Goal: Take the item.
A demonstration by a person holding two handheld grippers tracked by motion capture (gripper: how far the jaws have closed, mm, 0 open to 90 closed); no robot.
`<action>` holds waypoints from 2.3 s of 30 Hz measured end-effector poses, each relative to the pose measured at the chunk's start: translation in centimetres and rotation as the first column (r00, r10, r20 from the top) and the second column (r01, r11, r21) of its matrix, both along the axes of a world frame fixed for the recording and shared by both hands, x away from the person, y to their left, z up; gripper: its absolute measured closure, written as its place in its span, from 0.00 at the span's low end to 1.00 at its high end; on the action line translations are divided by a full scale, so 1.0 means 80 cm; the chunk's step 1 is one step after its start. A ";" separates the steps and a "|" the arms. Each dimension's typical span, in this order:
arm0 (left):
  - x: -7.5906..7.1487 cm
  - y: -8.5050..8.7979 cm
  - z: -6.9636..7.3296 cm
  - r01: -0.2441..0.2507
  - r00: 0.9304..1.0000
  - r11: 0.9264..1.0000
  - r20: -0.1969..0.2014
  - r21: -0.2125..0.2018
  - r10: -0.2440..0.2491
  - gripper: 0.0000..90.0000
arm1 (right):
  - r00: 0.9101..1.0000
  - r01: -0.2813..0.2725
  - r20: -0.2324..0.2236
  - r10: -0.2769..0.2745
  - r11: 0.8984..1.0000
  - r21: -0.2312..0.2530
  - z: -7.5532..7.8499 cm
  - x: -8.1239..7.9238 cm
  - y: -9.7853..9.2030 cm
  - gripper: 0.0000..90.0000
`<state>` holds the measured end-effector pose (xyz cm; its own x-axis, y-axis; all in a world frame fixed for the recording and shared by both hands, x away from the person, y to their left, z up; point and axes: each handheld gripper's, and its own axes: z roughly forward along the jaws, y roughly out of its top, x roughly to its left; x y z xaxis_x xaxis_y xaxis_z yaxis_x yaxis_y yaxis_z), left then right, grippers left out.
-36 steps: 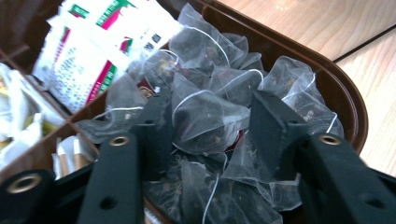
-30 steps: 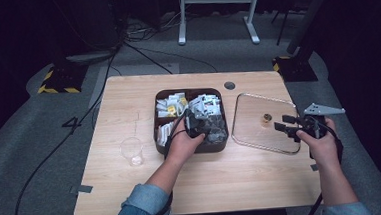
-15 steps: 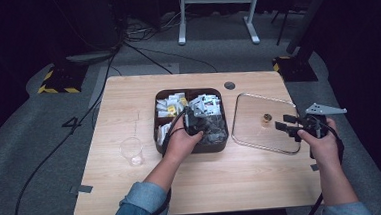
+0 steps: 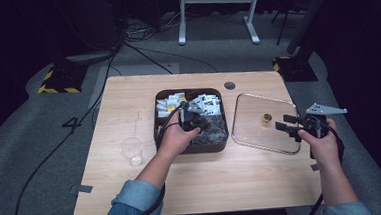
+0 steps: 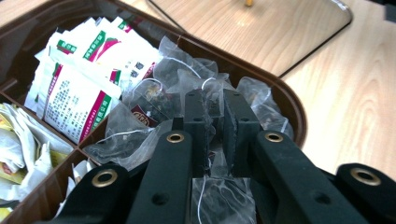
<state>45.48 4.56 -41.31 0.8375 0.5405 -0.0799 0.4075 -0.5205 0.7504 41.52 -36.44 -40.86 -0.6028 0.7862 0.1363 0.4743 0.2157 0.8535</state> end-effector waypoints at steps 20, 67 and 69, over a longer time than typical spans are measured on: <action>-0.018 0.072 0.051 0.126 0.991 0.980 0.061 -0.154 -0.118 0.91 | 1.000 -0.008 -0.013 0.008 1.000 0.010 -0.006 0.002 0.004 0.48; -0.116 0.276 0.051 -0.107 0.985 0.982 0.118 -0.157 0.126 0.90 | 0.998 -0.040 -0.048 0.039 0.999 -0.023 -0.024 0.018 0.032 0.46; -0.118 0.281 0.047 -0.117 0.984 0.981 0.113 -0.156 0.136 0.90 | 0.998 -0.036 -0.050 0.035 0.999 -0.023 -0.025 0.017 0.032 0.46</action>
<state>36.02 27.03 -37.51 0.7714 0.6327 -0.0681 0.3634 -0.3502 0.8633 42.92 -33.90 -42.83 -0.6234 0.7677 0.1479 0.5075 0.2534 0.8236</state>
